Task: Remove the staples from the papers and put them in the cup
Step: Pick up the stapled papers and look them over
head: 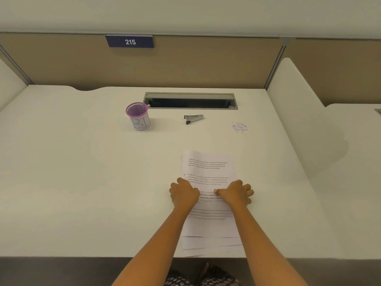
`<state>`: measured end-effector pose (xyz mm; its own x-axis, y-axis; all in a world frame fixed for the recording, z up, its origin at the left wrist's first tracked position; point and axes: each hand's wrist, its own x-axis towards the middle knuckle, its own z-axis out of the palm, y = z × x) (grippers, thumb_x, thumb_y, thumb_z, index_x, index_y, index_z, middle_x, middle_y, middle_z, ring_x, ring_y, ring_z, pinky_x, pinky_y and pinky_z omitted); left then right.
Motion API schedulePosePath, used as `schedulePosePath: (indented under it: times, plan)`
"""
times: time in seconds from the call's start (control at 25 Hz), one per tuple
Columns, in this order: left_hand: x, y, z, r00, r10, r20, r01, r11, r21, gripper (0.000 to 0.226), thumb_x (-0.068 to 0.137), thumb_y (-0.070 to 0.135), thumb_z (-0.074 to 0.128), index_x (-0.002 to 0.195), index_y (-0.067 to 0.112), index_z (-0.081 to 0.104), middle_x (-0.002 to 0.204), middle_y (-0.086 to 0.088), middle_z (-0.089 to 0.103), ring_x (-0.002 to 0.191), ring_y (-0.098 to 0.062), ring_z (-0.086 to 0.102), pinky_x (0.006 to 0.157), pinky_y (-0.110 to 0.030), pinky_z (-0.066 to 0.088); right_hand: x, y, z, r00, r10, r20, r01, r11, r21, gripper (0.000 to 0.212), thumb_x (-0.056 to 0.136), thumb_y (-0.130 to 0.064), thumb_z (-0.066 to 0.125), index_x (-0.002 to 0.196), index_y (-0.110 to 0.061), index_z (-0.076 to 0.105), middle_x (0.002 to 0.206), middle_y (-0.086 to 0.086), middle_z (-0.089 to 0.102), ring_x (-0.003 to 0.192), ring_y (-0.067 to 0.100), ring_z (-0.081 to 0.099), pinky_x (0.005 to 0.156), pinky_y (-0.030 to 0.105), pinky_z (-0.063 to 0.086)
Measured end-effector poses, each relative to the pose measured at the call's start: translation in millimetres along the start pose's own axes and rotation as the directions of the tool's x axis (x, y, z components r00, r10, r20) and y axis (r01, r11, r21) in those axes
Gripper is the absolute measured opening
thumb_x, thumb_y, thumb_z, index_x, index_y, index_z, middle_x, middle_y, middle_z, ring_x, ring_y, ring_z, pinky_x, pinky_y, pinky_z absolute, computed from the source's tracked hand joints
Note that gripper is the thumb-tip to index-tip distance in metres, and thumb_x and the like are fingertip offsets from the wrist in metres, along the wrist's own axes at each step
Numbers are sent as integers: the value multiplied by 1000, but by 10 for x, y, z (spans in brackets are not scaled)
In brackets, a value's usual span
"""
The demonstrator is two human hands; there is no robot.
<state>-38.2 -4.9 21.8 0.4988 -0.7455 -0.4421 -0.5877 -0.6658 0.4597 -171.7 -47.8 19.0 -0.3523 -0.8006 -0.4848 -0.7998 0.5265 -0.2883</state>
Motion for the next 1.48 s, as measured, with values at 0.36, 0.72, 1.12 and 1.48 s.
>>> schedulePosePath:
  times: [0.36,0.72,1.12,1.48]
  plan:
    - [55,-66,-10,996,1,87,37,905,-424,17,79,9,61,95,13,66,97,-6,71,85,-25,68,79,-40,59,-40,61,33,1000,24,11,-25,996,86,78,68,-35,83,126,-8,38,133,16,42,125,33,34,96,43,36]
    - [-143,-27,-618,911,378,165,-91,574,-814,35,78,14,77,111,11,69,105,-11,76,89,-26,75,78,-41,61,77,342,-331,917,-344,201,-26,451,892,52,77,-18,77,124,-14,56,117,8,69,94,22,70,67,28,55]
    - [-266,358,-1422,773,608,-182,-472,359,-805,38,92,26,59,129,20,52,125,-2,66,111,-22,65,86,-37,58,64,14,-1105,731,-657,-184,332,107,937,20,89,-9,64,106,-16,71,112,6,72,101,23,68,82,30,56]
    - [-66,-21,-1177,800,577,-162,-456,410,-790,35,95,12,58,126,28,58,118,12,70,111,-9,65,84,-20,55,200,74,-826,672,-731,-116,368,194,909,35,87,-12,66,121,-16,65,118,4,70,112,21,64,98,35,48]
